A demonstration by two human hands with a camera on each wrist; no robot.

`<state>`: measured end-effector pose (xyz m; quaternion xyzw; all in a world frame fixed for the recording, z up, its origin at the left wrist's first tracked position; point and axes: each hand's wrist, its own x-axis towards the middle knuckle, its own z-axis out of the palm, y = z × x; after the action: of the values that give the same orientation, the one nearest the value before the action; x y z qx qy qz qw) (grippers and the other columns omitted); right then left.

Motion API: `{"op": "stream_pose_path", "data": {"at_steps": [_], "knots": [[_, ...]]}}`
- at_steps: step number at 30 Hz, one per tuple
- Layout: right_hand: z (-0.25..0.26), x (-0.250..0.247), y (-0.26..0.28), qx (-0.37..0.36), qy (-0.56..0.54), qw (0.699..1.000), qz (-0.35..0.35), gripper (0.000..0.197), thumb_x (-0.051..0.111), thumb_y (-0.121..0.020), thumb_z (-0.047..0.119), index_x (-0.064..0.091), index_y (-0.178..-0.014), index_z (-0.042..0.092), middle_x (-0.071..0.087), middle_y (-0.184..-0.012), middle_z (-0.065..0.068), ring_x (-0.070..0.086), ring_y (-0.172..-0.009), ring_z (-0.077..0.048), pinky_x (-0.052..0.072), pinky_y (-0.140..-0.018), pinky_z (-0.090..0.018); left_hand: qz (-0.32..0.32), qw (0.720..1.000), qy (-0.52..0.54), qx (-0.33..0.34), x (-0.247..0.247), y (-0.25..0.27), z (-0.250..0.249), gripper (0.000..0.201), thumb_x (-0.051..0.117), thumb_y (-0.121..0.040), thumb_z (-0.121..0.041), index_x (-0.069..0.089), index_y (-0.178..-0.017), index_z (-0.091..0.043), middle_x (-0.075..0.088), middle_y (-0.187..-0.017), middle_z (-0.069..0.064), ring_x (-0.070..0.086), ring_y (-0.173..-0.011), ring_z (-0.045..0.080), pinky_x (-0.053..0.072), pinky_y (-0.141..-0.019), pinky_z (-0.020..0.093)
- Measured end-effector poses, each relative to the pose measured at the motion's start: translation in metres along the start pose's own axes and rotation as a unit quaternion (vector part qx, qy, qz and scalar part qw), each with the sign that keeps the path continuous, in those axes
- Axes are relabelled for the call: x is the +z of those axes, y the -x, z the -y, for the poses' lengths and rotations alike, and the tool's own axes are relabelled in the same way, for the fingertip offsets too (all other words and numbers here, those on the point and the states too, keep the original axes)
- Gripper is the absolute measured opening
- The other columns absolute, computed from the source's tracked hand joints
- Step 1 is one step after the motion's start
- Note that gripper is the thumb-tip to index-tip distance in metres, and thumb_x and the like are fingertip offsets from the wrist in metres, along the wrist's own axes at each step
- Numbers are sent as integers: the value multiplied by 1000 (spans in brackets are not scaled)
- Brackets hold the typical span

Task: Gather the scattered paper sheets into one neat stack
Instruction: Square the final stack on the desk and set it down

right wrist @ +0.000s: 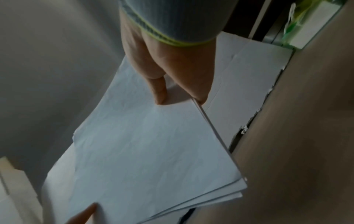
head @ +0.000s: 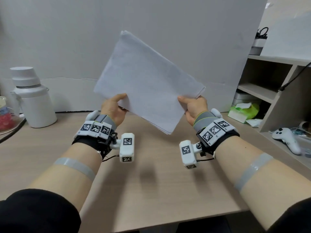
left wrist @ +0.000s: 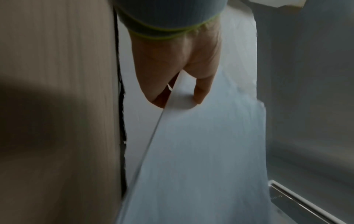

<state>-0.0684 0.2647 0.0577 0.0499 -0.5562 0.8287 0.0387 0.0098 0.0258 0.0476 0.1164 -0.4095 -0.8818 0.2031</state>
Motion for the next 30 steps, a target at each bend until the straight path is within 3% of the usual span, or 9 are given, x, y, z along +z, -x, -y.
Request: {"op": "stream_pose_path", "data": {"at_steps": [3, 7, 9, 15, 17, 20, 23, 27, 30], "knots": [[5, -13, -5, -16, 56, 998, -27, 28, 73, -77, -12, 69, -99, 5, 72, -89, -8, 69, -84, -26, 57, -91, -45, -30, 997, -73, 25, -25, -9, -9, 18, 69, -84, 4, 75, -90, -12, 72, -107, 10, 67, -108, 30, 56, -94, 40], [12, -27, -5, -46, 122, 991, -31, 37, 73, -80, -6, 65, -116, 0, 70, -98, -10, 67, -80, -21, 56, -69, -27, -12, 987, -152, 51, -44, -11, -9, 36, 69, -82, 7, 63, -108, -16, 72, -110, 11, 69, -94, 28, 57, -77, 40], [13, -32, -7, -64, 155, 985, -27, 35, 74, -80, -5, 65, -114, 2, 70, -99, -10, 67, -78, -18, 54, -63, -21, -2, 971, -230, 61, -45, -13, -5, 37, 70, -80, 8, 65, -109, -16, 73, -107, 9, 69, -93, 28, 54, -79, 38], [8, -34, -1, -58, 242, 968, 26, 39, 80, -67, 2, 68, -105, 1, 73, -100, -11, 70, -89, -25, 58, -86, -44, 19, 925, -364, 109, -33, -9, -1, 25, 73, -77, 5, 69, -91, -15, 71, -91, -1, 68, -84, 20, 54, -80, 35], [1, -39, -1, -40, 252, 966, 34, 45, 81, -61, 9, 69, -103, 4, 74, -99, -9, 71, -91, -27, 59, -85, -43, 23, 925, -363, 114, -29, -5, 3, 27, 72, -78, 2, 68, -101, -11, 71, -92, -1, 68, -86, 21, 53, -79, 34], [-3, -44, 2, -16, 241, 970, 32, 27, 77, -73, -2, 64, -92, 15, 71, -90, -3, 68, -88, -27, 56, -74, -32, 17, 931, -346, 115, -26, 3, 6, 44, 74, -68, -11, 64, -111, -12, 72, -100, 3, 69, -94, 25, 54, -84, 38], [-6, -46, 1, -5, 228, 973, 32, 48, 82, -63, 8, 61, -106, 12, 72, -99, -5, 69, -92, -26, 57, -80, -36, 23, 939, -323, 116, -21, 7, 13, 59, 74, -62, -22, 57, -118, -21, 71, -112, 4, 68, -104, 25, 54, -94, 45], [-3, -43, 2, -2, 222, 975, 17, 53, 79, -71, 7, 56, -118, 12, 70, -105, -6, 68, -91, -24, 55, -76, -34, 45, 929, -343, 130, -9, 18, 24, 46, 69, -69, -22, 54, -110, -35, 69, -112, -3, 66, -105, 20, 52, -96, 42], [-2, -43, 2, -10, 229, 973, 7, 46, 76, -74, 7, 55, -115, 13, 69, -102, -4, 67, -90, -23, 55, -79, -36, 21, 923, -354, 151, -10, 19, 25, 50, 67, -69, -24, 54, -118, -30, 70, -111, -2, 67, -104, 22, 53, -96, 43]]}}
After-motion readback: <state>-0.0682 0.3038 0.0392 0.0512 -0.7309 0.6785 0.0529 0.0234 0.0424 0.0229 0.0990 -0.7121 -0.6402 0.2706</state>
